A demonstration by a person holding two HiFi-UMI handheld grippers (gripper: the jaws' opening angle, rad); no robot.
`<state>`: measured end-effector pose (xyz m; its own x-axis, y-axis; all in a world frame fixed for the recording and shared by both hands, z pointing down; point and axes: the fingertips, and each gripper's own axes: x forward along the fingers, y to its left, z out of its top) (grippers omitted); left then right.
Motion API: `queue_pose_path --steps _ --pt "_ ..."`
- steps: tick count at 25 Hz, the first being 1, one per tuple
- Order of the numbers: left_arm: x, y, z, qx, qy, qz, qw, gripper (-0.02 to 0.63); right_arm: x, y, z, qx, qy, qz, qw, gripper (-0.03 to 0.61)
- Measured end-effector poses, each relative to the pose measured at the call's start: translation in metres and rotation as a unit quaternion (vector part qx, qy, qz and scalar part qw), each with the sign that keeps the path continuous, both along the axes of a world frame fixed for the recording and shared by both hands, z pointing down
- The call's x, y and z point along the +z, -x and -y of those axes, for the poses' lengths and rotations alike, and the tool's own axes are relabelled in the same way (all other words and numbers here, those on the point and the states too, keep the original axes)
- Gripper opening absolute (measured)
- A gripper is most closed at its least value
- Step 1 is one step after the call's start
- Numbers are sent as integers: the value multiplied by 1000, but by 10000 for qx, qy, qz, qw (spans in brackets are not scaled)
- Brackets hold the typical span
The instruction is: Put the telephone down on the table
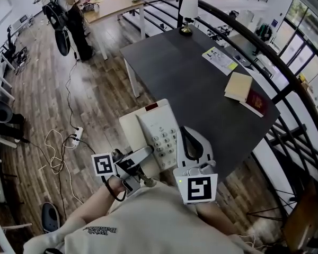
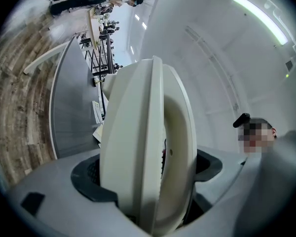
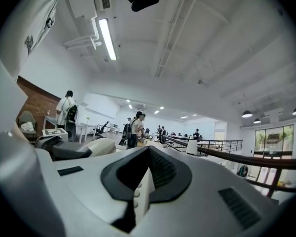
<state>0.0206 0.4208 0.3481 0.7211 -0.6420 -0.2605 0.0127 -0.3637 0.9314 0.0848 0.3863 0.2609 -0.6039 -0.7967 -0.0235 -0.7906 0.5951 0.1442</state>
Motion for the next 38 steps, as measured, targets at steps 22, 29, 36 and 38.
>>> queue_pose_path --steps 22,29,36,38 --pt "50 61 245 613 220 -26 9979 436 42 40 259 538 50 28 9985 2" --pt "52 89 347 919 270 30 9954 436 42 69 358 737 58 -39 9973 2" --pt "40 112 447 1243 268 -3 9919 436 28 87 450 1163 119 -99 9931 2" --pt "34 112 475 1315 237 80 9910 436 21 87 473 1268 115 -108 9918 2"
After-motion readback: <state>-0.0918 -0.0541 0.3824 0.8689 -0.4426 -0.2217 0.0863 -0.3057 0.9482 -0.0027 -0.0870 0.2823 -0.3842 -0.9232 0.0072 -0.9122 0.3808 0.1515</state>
